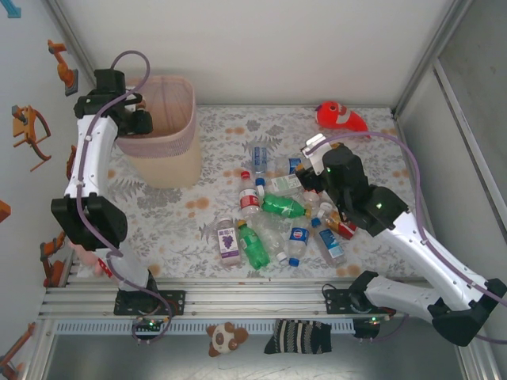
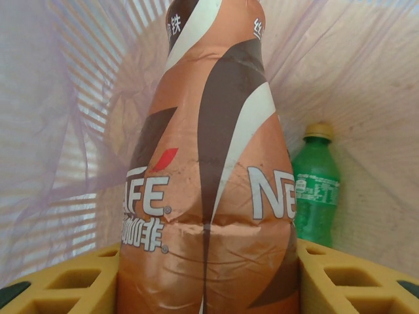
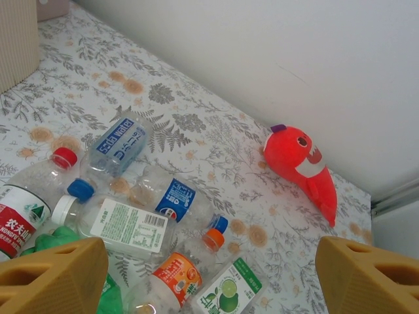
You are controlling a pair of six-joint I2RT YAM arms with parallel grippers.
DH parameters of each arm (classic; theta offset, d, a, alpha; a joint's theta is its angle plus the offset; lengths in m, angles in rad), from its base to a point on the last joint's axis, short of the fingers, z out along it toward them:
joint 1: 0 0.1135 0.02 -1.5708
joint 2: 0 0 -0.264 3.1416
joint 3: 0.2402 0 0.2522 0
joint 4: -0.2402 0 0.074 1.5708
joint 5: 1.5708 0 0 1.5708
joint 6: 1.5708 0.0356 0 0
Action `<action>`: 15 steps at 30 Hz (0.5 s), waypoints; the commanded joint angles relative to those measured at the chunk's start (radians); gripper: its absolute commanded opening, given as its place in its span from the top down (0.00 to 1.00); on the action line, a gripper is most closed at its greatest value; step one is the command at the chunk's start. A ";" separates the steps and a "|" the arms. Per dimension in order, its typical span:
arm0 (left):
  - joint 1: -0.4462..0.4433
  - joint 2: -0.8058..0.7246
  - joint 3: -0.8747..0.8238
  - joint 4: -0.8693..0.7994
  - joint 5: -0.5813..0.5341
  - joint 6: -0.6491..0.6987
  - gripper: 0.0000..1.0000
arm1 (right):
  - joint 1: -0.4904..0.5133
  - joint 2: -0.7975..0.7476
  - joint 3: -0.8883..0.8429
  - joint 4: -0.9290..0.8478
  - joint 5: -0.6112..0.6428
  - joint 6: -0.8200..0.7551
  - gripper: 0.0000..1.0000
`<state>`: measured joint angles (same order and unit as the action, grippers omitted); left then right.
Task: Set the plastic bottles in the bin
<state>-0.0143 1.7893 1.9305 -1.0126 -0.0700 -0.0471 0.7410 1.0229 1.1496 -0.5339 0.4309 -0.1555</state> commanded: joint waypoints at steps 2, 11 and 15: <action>0.000 0.024 -0.033 0.017 -0.041 0.021 0.55 | -0.006 -0.001 0.028 -0.008 -0.006 0.013 0.18; 0.000 0.076 -0.161 0.109 -0.001 -0.001 0.49 | -0.008 -0.004 0.012 -0.014 -0.006 0.018 0.18; -0.001 0.100 -0.196 0.140 0.025 -0.019 0.45 | -0.008 -0.011 0.002 -0.016 -0.004 0.020 0.18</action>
<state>-0.0143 1.8732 1.7546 -0.8978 -0.0746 -0.0479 0.7410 1.0225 1.1496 -0.5369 0.4309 -0.1532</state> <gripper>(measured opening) 0.546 0.817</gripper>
